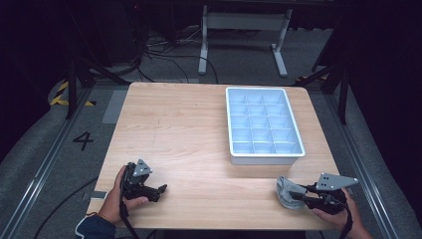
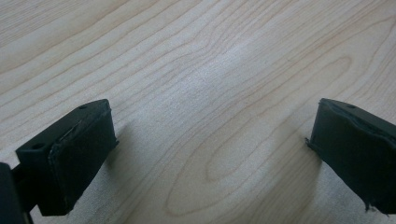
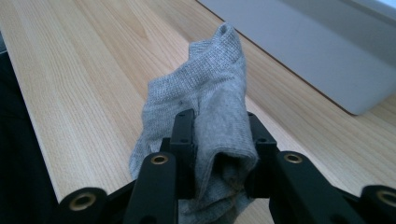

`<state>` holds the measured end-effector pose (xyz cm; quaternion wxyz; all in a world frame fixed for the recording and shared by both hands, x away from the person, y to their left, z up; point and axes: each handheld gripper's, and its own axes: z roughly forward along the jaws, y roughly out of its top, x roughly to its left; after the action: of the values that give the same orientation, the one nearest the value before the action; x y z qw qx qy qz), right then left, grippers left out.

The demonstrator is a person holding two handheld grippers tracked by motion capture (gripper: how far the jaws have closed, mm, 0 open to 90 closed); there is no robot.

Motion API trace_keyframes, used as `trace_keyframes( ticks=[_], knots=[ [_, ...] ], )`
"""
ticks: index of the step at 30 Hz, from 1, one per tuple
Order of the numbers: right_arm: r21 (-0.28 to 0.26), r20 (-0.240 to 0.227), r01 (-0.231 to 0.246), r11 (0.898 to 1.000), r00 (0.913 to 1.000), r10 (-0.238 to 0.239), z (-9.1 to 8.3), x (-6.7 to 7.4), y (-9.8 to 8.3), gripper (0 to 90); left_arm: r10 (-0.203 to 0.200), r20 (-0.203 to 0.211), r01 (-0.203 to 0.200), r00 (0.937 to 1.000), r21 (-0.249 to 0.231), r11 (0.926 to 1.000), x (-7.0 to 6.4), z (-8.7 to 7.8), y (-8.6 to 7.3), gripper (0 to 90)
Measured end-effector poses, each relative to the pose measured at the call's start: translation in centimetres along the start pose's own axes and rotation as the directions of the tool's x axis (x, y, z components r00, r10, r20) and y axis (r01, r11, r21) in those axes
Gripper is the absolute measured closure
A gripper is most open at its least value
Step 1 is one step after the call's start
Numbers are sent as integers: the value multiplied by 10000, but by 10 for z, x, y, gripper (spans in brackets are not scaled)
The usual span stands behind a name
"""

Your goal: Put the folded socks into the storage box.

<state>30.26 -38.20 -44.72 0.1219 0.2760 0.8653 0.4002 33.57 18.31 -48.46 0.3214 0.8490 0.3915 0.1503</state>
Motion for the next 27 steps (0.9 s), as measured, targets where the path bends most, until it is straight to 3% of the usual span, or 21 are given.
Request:
trace_keyframes(
  ticks=[11, 27],
  knots=[
    [-211, 167, 1, 9998, 9999, 3, -9, -4, 0, 705, 0, 0, 0, 10000, -1, 10000, 0, 0, 0, 5],
    [-969, 480, -20, 9953, 9988, 67, -37, -13, 6, 705, 0, -1, 0, 10000, 0, 10000, 0, 0, 0, 5]
  ],
)
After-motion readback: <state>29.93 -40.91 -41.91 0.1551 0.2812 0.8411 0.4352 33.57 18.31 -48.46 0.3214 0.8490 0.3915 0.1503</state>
